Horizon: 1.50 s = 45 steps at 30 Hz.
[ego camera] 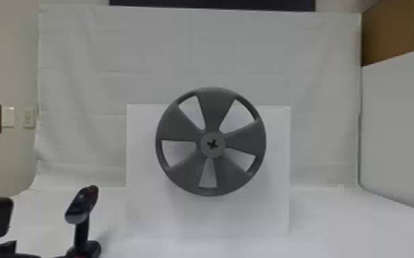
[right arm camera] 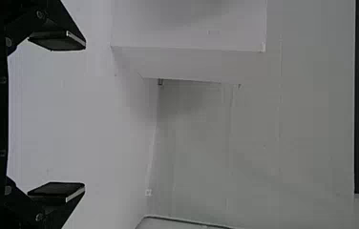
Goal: Grasp the drill and bring into the middle of wheel
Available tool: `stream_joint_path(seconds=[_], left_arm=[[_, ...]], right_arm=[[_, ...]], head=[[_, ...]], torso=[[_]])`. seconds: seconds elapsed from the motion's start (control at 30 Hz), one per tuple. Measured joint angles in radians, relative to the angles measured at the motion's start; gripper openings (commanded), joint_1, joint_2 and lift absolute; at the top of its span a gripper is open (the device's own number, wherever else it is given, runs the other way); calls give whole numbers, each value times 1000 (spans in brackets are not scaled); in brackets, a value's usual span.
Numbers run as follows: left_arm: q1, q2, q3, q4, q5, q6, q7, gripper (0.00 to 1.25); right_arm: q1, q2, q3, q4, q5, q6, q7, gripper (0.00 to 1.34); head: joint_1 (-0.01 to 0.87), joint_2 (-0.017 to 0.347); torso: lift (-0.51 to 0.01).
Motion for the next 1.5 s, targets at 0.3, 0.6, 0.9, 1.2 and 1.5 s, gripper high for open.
stream_joint_path(seconds=[0.3, 0.6, 0.9, 1.2, 1.5], left_arm=[[-35, -3, -19, 72, -5, -23, -1, 1098], [-53, -19, -19, 165, 18, -112, 12, 1098], [-70, -32, -18, 255, 88, -194, 84, 1097], [-95, -49, -28, 367, 161, -309, 154, 1095], [-116, -55, -56, 466, 200, -426, 210, 1081]], right_arm=[[-1, 2, 6, 0, 7, 0, 0, 1097], [-1, 3, 10, 1, 8, 0, 0, 1097], [-2, 2, 15, 4, 9, 0, 0, 1097], [-5, 2, 22, 8, 11, 0, 0, 1097], [-5, 2, 27, 11, 13, 0, 0, 1097]], head=[[0, 0], [0, 0], [0, 0], [0, 0], [0, 0]], torso=[[-406], [-406], [-406], [-406], [-406]])
